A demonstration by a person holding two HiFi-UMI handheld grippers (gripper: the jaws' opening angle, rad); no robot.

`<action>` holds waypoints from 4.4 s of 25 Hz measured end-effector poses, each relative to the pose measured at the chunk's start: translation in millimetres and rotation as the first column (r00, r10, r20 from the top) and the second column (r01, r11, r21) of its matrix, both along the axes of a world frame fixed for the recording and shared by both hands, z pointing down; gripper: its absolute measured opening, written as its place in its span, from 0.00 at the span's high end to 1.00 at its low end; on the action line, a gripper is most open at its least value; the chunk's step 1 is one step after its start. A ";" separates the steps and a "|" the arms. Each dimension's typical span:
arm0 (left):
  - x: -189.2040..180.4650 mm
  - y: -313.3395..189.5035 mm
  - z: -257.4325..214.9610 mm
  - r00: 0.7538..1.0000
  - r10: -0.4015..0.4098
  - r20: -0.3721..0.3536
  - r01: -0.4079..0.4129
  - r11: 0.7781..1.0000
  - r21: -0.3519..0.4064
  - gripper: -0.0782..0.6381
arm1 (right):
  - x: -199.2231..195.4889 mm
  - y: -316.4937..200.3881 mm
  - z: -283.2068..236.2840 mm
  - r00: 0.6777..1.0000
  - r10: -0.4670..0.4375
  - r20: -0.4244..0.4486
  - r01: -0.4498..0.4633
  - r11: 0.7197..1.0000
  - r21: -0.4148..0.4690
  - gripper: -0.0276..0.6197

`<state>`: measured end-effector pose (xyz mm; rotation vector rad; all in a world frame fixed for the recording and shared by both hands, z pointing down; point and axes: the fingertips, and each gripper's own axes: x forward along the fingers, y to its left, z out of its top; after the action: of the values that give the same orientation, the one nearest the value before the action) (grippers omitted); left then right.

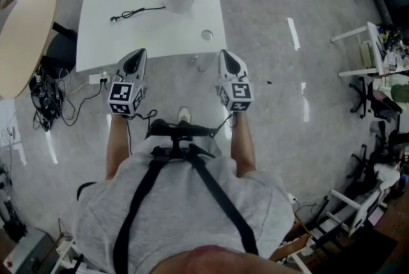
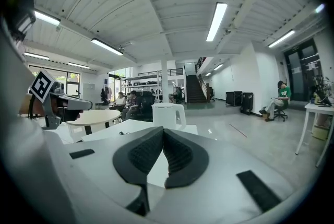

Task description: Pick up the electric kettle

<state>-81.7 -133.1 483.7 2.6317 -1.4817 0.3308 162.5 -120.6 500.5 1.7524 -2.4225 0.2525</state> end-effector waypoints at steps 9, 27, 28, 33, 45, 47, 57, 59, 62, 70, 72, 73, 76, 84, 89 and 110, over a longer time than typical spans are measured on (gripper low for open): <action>13.2 -16.5 0.8 1.000 -0.014 0.018 0.014 1.000 0.002 0.88 | 11.6 -29.4 -3.4 1.000 -0.015 0.011 0.015 1.000 0.018 0.94; 29.4 -103.0 26.2 0.997 0.071 -0.005 -0.071 0.997 -0.030 0.88 | 5.3 -101.8 26.1 1.000 0.018 -0.024 -0.018 1.000 -0.013 0.94; 31.6 -106.4 27.3 0.997 0.079 -0.004 -0.079 0.996 -0.032 0.88 | 5.9 -106.0 27.5 1.000 0.020 -0.022 -0.020 1.000 -0.018 0.94; 33.9 -122.6 38.1 0.995 0.098 -0.003 -0.098 0.994 -0.054 0.88 | -2.8 -128.7 36.3 1.000 0.004 -0.015 -0.004 0.999 -0.053 0.94; 26.2 -157.5 75.4 0.997 0.074 -0.018 -0.076 0.992 -0.105 0.88 | -19.6 -179.7 58.4 0.999 0.027 -0.017 -0.028 0.997 -0.069 0.94; 26.6 -164.5 73.7 0.996 0.080 -0.029 -0.082 0.992 -0.099 0.88 | -22.5 -189.5 63.4 1.000 0.017 -0.013 -0.018 0.997 -0.075 0.93; 41.7 -177.6 84.8 0.991 0.124 -0.055 -0.129 0.986 -0.106 0.54 | -19.0 -223.3 77.8 0.999 0.031 -0.028 -0.032 0.998 -0.048 0.67; 46.8 -179.5 89.6 0.988 0.126 -0.084 -0.135 0.984 -0.117 0.47 | -19.0 -229.8 80.4 0.999 0.042 -0.011 -0.042 0.998 -0.037 0.67; 55.2 -181.7 97.1 0.986 0.150 -0.076 -0.159 0.980 -0.121 0.38 | -24.2 -239.8 72.2 0.997 0.062 0.040 -0.061 0.998 -0.033 0.66; 65.7 -193.8 99.9 0.979 0.197 -0.051 -0.202 0.972 -0.124 0.37 | -25.3 -258.7 87.4 0.998 0.053 -0.024 -0.053 0.999 -0.008 0.65; 66.6 -196.1 102.0 0.973 0.226 -0.049 -0.230 0.967 -0.113 0.37 | -28.8 -264.3 89.9 0.998 0.048 -0.040 -0.048 0.999 -0.004 0.66; 67.0 -196.2 102.2 0.970 0.236 -0.055 -0.241 0.964 -0.110 0.37 | -30.1 -266.5 90.6 0.998 0.049 -0.044 -0.049 0.999 -0.008 0.65; 68.4 -193.5 101.9 0.963 0.259 -0.075 -0.265 0.958 -0.104 0.35 | -32.1 -270.2 91.5 0.998 0.052 -0.042 -0.053 0.998 -0.031 0.66; 71.6 -191.3 103.5 0.945 0.318 -0.079 -0.324 0.941 -0.099 0.29 | -33.1 -282.8 93.2 0.997 0.048 -0.062 -0.050 0.998 -0.038 0.66; 73.0 -192.5 104.0 0.932 0.356 -0.070 -0.362 0.926 -0.104 0.25 | -35.8 -288.6 95.7 0.997 0.041 -0.063 -0.043 0.999 -0.025 0.66; 84.3 -205.4 100.6 0.895 0.445 -0.028 -0.446 0.890 -0.093 0.17 | -42.9 -309.1 86.7 0.999 -0.039 -0.036 0.041 0.998 0.057 0.66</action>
<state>2.6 -338.5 584.4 2.8618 -0.8127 0.4171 119.6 -429.7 587.2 1.7135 -2.4610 0.1477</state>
